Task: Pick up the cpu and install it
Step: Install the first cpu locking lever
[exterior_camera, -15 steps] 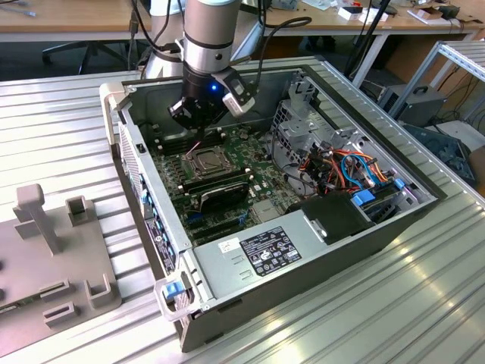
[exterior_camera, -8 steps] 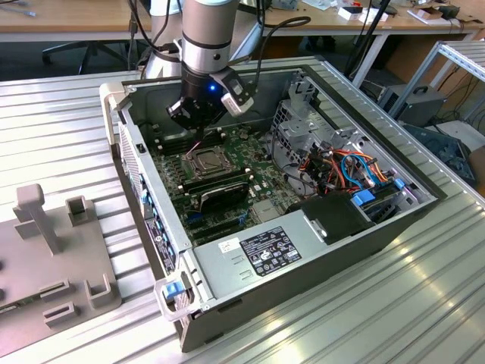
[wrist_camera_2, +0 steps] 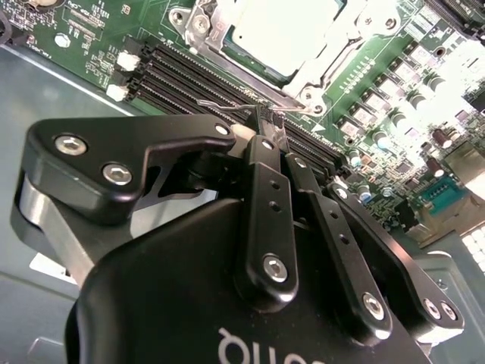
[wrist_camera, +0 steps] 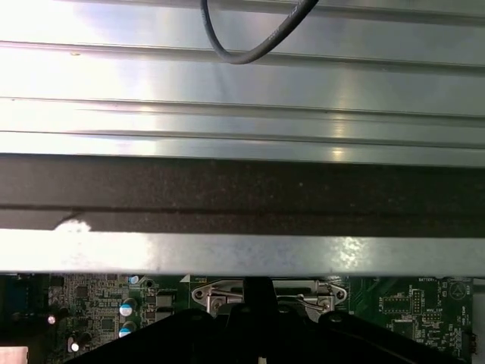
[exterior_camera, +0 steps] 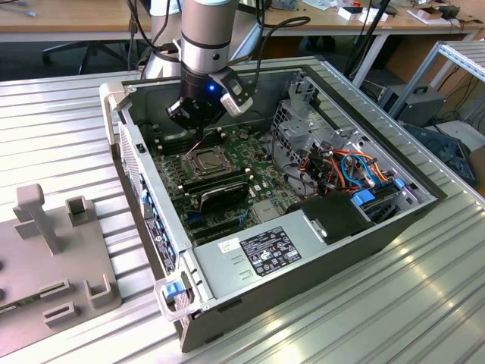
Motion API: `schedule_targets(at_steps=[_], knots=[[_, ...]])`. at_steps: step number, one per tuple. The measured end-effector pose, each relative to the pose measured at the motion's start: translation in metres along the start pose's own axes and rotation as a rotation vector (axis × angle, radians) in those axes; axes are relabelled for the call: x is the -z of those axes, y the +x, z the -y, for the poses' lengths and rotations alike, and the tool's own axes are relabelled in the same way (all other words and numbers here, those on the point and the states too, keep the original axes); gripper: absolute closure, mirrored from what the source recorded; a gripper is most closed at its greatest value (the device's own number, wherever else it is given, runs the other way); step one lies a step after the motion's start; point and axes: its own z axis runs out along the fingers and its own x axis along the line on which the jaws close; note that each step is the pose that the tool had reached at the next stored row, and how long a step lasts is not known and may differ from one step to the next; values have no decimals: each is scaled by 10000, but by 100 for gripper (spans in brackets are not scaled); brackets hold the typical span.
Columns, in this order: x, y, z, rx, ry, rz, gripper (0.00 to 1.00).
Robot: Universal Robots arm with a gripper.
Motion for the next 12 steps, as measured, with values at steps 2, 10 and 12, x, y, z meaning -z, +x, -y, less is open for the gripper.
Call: schedule_targets(at_steps=[2,10,12], knots=[[0,2,-1,1,1,-1,89],[-8,0,-53,1,1,-1,89],[-12,-6,-53,1,0,-1,89]])
